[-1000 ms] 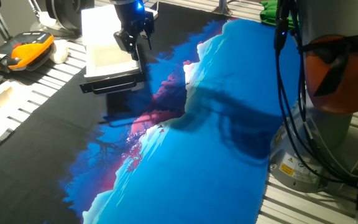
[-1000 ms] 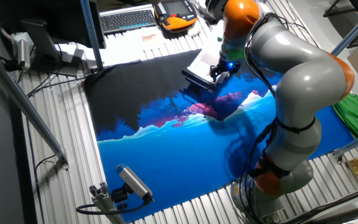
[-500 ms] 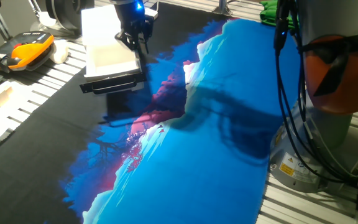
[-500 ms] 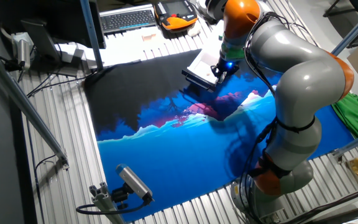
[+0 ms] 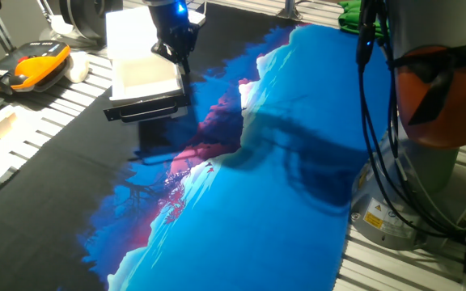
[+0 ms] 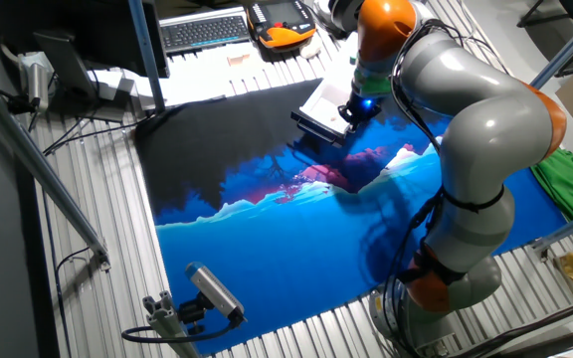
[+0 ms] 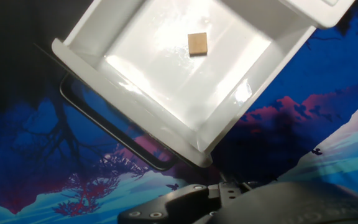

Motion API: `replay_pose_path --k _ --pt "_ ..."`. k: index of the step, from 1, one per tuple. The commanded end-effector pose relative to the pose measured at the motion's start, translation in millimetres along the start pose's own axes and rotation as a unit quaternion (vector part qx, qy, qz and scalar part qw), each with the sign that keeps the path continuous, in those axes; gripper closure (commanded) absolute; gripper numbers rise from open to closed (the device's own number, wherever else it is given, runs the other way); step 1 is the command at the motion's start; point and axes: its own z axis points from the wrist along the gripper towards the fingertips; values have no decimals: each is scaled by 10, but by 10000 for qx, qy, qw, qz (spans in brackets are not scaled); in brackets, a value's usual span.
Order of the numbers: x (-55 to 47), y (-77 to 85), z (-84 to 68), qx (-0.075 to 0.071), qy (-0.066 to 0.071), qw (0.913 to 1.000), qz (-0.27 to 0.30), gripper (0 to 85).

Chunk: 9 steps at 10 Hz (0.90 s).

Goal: Use the gripper to push and close the drawer

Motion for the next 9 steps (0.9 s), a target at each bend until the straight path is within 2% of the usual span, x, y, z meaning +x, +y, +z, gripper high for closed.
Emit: replay_pose_path --k 1,2,7,9 --pt "0 0 0 0 0 10000 0 850" --pt "0 2 1 -7 2 10000 0 850" --pt "-19 87 -18 7 -185 9997 -175 850" --pt "-27 171 -47 -2 -138 9998 -145 850"
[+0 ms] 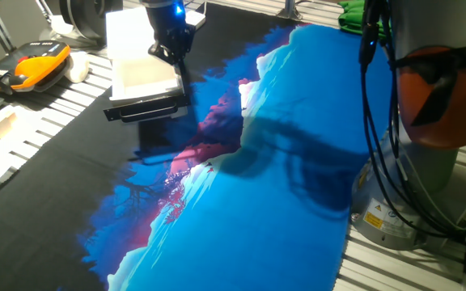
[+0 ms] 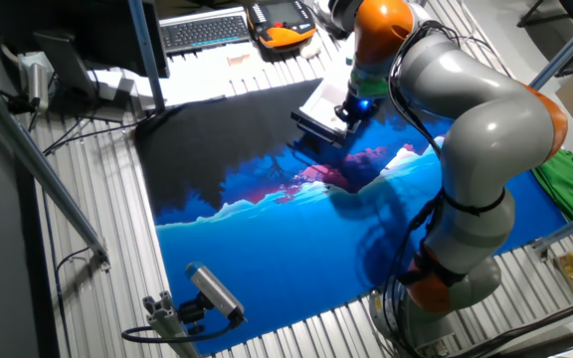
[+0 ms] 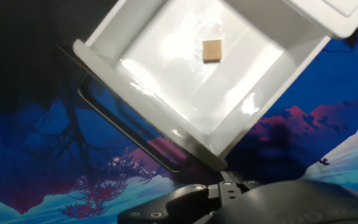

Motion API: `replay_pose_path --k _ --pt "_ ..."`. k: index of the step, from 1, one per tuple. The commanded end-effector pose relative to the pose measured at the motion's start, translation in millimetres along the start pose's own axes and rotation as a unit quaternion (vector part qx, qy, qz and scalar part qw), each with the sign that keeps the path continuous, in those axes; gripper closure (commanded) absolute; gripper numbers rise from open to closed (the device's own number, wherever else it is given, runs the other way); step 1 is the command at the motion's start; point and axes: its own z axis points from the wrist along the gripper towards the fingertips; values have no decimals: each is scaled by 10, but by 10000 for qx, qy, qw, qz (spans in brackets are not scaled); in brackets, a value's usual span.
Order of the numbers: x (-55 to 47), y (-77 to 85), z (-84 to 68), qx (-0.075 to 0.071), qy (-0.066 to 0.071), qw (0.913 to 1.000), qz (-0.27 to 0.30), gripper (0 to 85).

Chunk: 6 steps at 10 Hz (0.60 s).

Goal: Use the gripper to push and close the drawer

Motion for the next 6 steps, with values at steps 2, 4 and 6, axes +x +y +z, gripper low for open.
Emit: replay_pose_path --k 2,4,6 --pt "-9 62 -13 58 -119 9999 -67 850" --pt "-13 128 -11 113 -286 9995 -117 850" --pt "-13 186 -19 190 -387 9989 -167 850"
